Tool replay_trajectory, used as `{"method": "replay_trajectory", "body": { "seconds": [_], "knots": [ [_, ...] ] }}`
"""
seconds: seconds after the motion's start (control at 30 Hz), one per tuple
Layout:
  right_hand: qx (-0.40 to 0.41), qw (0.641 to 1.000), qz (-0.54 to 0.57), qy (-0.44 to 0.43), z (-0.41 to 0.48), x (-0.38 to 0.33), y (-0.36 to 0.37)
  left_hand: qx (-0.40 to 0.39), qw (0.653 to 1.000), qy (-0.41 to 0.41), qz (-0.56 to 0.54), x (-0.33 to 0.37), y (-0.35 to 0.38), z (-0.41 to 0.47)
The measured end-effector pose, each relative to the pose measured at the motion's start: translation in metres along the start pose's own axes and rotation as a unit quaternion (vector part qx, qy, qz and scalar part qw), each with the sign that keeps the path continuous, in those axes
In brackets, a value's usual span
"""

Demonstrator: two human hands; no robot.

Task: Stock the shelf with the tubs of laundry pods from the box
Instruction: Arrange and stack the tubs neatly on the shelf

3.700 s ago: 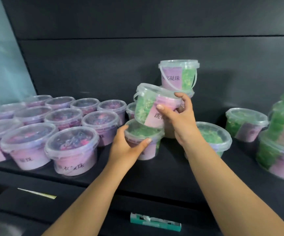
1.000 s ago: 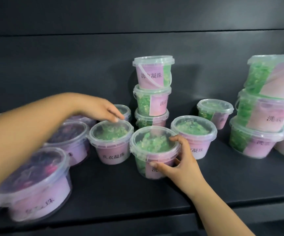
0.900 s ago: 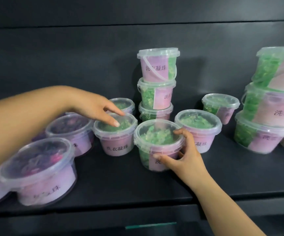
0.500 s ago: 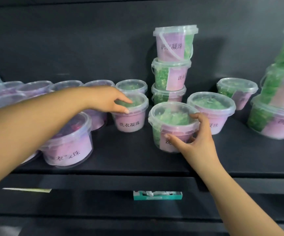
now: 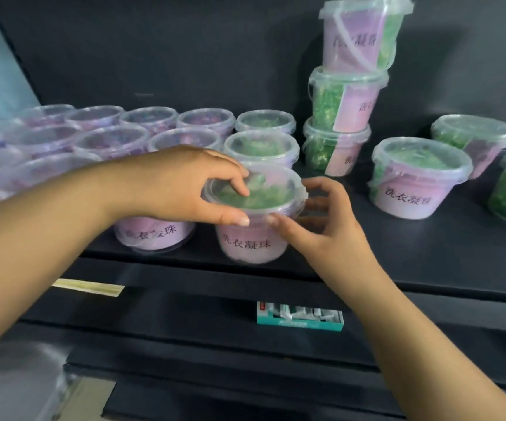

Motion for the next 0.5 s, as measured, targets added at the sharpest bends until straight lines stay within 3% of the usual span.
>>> {"method": "replay_trajectory", "body": {
  "seconds": [0.2,0.33,0.43,0.5],
  "knots": [
    [-0.064,0.988,0.138,0.027,0.005,0.007,0.012,0.025,0.999,-0.016,0.024,-0.001,0.000,-0.003],
    [-0.078,0.989,0.124,0.028,0.011,0.009,0.007,-0.006,0.999,-0.017,0.050,0.000,-0.005,-0.001],
    [0.012,1.000,0.005,-0.011,0.024,0.008,-0.030,-0.029,0.998,-0.048,0.029,0.009,-0.017,0.012],
    [0.145,0.972,-0.140,-0.121,0.032,-0.001,-0.070,-0.001,0.998,-0.055,0.013,0.017,-0.027,0.031]
  ]
}}
Point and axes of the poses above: each hand's wrist, its own z-axis towards the middle knuckle, its own y-axis out of the palm, x = y × z, the point moved 4 cm from there along z, towards the middle knuckle, and after that the axes turned 1 degree about y, right-handed, at the moved point
